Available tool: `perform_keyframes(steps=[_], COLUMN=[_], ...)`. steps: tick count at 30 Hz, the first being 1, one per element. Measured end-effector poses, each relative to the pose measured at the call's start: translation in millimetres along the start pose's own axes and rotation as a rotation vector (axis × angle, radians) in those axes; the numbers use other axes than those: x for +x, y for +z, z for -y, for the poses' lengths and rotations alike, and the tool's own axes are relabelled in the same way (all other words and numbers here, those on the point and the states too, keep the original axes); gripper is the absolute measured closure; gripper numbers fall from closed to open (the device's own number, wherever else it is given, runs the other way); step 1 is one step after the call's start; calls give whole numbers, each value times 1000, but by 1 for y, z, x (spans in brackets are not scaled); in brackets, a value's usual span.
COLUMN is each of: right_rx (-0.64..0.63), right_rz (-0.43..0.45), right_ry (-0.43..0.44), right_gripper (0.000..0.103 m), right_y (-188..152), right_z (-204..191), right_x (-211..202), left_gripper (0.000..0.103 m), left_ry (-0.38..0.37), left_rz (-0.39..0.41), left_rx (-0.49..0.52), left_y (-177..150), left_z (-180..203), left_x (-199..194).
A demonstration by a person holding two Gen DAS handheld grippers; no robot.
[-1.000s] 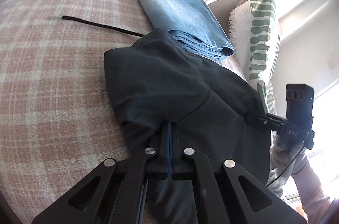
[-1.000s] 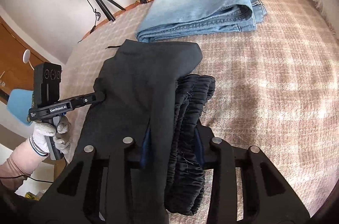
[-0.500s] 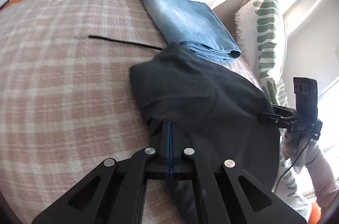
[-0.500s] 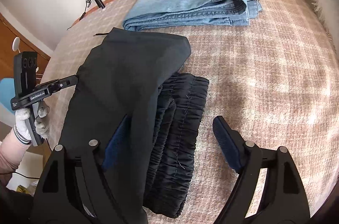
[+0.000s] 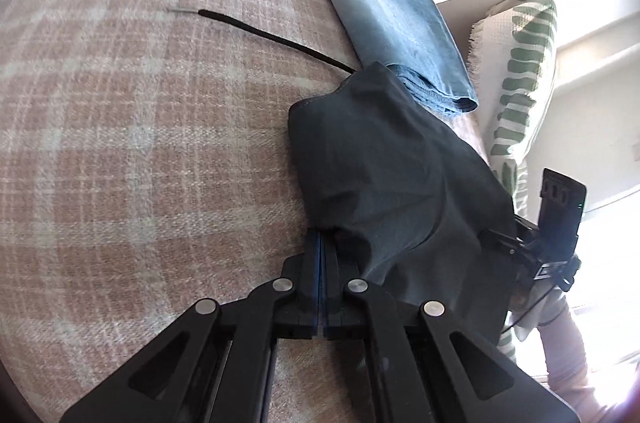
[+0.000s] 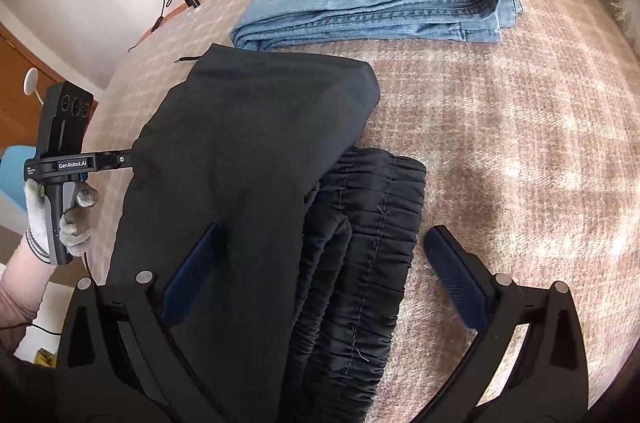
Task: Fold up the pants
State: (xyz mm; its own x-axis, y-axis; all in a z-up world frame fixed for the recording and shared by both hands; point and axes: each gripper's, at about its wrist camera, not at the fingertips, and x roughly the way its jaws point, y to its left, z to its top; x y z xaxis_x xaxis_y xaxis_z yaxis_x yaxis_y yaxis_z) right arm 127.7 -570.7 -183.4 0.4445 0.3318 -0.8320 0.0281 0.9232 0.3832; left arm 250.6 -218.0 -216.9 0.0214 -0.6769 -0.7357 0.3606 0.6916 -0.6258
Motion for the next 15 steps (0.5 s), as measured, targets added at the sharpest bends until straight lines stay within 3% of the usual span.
perform_keyframes(steps=[11,15], right_rx=[6,14], right_rz=[5,8], right_ry=[-21,-22], right_gripper=[0,0], right_y=[3,5], right_z=[-2,-3], right_x=[3,5], left_gripper=[103,103], left_ry=[13,96], left_rz=[73,110], left_rx=[102,185], left_y=[-10,-14], left_z=[9,23], left_x=[-4,-3])
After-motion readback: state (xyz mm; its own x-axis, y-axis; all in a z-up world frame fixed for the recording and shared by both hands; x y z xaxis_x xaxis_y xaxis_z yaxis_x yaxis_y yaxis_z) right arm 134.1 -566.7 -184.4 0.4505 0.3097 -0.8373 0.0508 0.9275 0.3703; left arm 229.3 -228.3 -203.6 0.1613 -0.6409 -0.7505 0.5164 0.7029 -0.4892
